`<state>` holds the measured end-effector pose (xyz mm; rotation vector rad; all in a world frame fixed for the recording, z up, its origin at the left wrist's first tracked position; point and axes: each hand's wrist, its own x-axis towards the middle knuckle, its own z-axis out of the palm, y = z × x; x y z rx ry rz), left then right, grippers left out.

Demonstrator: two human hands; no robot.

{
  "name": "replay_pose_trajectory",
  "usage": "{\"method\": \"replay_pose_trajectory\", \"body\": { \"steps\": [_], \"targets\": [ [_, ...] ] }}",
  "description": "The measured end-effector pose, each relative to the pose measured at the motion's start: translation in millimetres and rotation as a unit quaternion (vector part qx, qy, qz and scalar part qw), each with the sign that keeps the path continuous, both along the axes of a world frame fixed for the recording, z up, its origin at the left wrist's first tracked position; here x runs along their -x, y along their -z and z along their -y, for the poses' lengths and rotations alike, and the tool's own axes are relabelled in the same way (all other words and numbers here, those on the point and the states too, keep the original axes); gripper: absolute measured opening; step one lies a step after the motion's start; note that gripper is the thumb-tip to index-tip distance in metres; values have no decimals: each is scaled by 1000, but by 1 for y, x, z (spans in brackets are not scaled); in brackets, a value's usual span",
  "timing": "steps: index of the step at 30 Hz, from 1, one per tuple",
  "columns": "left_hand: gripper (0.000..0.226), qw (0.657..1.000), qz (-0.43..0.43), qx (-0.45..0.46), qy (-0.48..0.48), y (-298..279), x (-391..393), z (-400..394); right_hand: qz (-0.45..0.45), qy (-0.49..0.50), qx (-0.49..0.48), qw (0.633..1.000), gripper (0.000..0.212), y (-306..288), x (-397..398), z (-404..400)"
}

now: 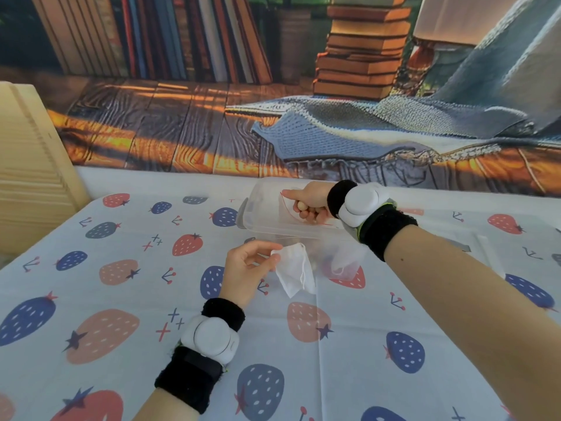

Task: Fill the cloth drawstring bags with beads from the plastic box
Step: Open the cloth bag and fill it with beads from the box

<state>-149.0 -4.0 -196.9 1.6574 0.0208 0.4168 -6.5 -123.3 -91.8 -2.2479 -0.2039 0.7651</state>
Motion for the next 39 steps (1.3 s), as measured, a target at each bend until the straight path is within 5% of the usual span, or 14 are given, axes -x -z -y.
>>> {"method": "replay_pose_trajectory", "body": {
  "steps": [10,16,22,26,31,39],
  "targets": [
    [22,1000,-4,-16,-6,1,8,-13,-98,13,-137,986,49,-21,10,12],
    [24,1000,9,-23,-16,-4,13,-18,-254,82,-368,891,47,-26,22,39],
    [24,999,17,-12,-32,-10,23,-21,-310,46,-469,826,22,-24,60,73],
    [26,999,26,-15,-37,-11,26,-15,-280,32,-484,829,8,-10,89,88],
    [29,997,46,-36,-59,-10,25,-2,-254,14,-432,865,14,28,109,102],
    [23,995,28,-63,-76,15,15,19,-257,145,-419,859,25,98,106,107]
  ]
}}
